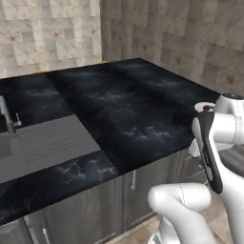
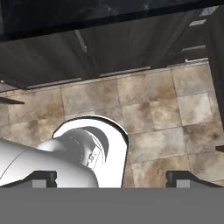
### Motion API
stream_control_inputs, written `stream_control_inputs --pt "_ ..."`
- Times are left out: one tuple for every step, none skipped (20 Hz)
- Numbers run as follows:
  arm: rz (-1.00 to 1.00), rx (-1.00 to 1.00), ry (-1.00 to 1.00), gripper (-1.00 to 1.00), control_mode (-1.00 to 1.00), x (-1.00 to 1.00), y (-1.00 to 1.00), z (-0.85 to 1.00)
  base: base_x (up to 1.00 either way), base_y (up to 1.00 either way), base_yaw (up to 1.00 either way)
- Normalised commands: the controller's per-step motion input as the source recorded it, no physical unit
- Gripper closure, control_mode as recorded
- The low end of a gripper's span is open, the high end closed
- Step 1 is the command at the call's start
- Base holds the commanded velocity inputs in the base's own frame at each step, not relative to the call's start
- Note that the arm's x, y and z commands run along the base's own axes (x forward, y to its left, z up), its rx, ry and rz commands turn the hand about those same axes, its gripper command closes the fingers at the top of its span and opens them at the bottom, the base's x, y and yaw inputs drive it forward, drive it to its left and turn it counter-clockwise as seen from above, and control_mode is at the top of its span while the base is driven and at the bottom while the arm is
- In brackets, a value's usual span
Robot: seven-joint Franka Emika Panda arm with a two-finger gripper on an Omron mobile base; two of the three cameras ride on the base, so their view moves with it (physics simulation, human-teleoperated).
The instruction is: Pick up the knife from the drawer and place it on the cutting board. Then place the meat from the plate to the cutting board.
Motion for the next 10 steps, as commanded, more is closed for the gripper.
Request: stream_control_inputs --pt "0.00 0.00 0.00 -1.00 1.00 0.00 0.00 0.00 1.00 -0.11 0.00" --pt "0.00 0.00 0.00 -1.00 1.00 0.00 0.00 0.00 1.00 -0.04 0.00" --pt "0.00 0.00 0.00 -1.00 1.00 0.00 0.00 0.00 1.00 -0.08 0.00" --pt "0.00 0.00 0.00 -1.00 1.00 0.00 0.00 0.00 1.00 -0.21 0.00" --pt "0.00 0.00 0.00 -1.00 1.00 0.00 0.00 0.00 1.00 -0.21 0.00" --pt "0.00 0.00 0.00 -1.00 1.00 0.00 0.00 0.00 1.00 -0.42 -0.03" --pt "0.00 0.00 0.00 -1.00 1.00 0.00 0.00 0.00 1.00 -0.65 -0.18" --pt "0.00 0.00 0.00 -1.00 1.00 0.00 0.00 0.00 1.00 -0.76 -0.29" --pt "0.00 0.00 0.00 -1.00 1.00 0.00 0.00 0.00 1.00 -0.89 -0.39" --pt "0.00 0.00 0.00 -1.00 1.00 0.00 0.00 0.00 0.85 -0.96 -0.45"
